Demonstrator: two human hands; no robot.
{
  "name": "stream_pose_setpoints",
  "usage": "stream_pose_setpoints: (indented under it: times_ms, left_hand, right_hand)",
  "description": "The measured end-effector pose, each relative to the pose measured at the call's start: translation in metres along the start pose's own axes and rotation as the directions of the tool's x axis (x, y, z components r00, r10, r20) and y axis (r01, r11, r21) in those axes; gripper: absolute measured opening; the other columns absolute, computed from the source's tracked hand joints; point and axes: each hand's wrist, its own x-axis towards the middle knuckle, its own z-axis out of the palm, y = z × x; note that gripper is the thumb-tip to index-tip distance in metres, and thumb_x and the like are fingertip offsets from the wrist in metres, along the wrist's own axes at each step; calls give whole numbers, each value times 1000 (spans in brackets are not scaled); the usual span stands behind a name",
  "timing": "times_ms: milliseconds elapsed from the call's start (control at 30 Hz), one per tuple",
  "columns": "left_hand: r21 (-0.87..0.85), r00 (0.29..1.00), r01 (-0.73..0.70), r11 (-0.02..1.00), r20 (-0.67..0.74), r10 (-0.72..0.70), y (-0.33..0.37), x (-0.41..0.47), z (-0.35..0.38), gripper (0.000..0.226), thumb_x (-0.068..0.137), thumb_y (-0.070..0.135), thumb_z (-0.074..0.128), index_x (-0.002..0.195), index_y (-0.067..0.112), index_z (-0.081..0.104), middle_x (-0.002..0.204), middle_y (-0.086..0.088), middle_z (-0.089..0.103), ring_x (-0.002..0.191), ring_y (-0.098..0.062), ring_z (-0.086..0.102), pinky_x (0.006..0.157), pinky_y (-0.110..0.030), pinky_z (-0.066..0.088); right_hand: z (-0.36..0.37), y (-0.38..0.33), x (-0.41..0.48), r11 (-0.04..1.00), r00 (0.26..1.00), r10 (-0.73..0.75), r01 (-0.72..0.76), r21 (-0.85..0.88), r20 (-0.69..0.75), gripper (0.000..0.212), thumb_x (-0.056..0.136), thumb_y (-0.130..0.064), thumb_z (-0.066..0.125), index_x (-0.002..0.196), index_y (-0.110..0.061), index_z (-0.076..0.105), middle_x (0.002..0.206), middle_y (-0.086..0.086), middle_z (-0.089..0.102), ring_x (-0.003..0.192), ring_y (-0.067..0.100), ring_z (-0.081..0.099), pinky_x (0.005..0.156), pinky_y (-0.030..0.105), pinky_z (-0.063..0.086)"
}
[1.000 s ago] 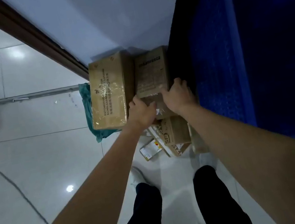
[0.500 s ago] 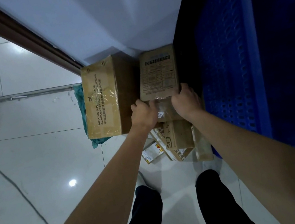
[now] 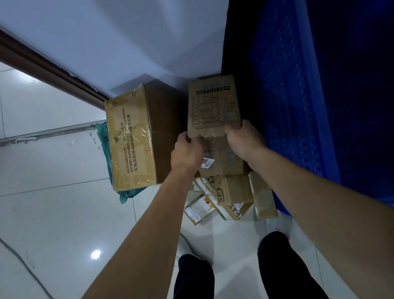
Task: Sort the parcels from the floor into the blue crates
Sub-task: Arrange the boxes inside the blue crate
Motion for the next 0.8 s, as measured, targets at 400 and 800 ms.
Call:
stream_pose_setpoints:
  times_ms: [400,800]
  left_hand:
    - [-23,993,-57,998,-103,55,50,-132,-42,38,102,42,38,129,23,55,107,-4,67,97,-22,65,93,-49,53]
    - [-80,836,-341,937,-481,263,140,-349,-92,25,100,42,48,100,19,57,85,11,59,80,-5,57,67,-30,45]
  right_hand:
    - [-53,-48,-120,996,990,-89,87,-22,-106,52,102,-33,42,147,-9,37,141,17,46,119,34,52,91,38,47]
    - [-193,-108,-297,968,970,-223,209,141,93,47,97,-28,35,138,-9,47,127,13,59,101,29,60,67,31,45]
